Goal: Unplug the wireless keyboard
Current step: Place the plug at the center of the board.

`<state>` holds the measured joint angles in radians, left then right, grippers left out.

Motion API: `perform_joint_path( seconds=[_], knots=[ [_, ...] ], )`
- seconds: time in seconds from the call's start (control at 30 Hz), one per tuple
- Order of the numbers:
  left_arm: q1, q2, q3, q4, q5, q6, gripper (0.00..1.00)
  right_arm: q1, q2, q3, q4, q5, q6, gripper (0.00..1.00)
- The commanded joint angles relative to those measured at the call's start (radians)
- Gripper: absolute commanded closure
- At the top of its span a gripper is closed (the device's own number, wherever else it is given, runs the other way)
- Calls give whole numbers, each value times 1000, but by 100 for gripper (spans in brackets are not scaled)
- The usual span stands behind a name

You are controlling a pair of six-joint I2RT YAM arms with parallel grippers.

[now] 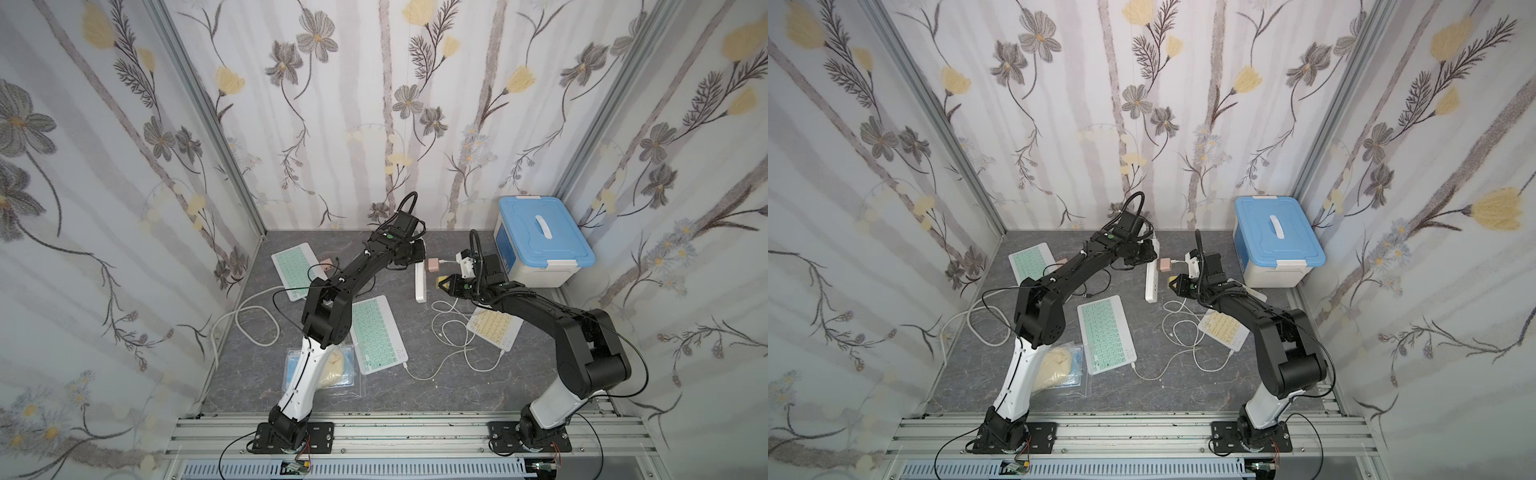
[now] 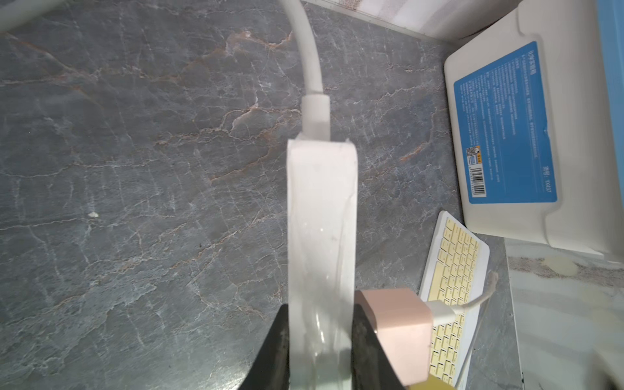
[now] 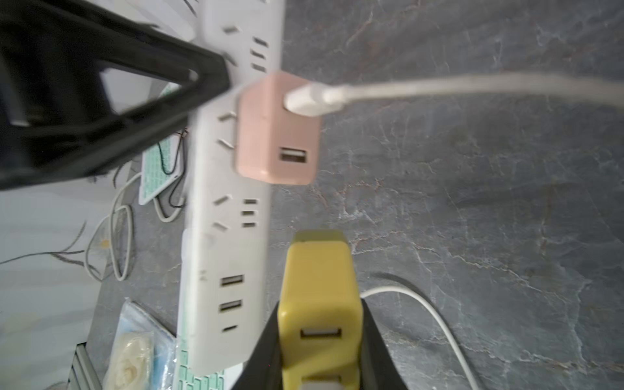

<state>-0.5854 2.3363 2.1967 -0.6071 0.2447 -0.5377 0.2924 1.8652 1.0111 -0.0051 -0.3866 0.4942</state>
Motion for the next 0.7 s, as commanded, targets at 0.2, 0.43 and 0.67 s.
perform_joint_path(
  seconds=[0.2, 0.43, 0.67],
  knots=[
    [1, -26, 11, 6, 15, 32, 100, 42, 140, 46, 25, 124, -65, 81],
    [21, -18, 52, -31, 12, 40, 100, 47, 72, 16, 7, 146, -75, 28],
    [45, -50, 66, -40, 56, 38, 100, 48, -165, -26, -60, 169, -80, 1]
  ],
)
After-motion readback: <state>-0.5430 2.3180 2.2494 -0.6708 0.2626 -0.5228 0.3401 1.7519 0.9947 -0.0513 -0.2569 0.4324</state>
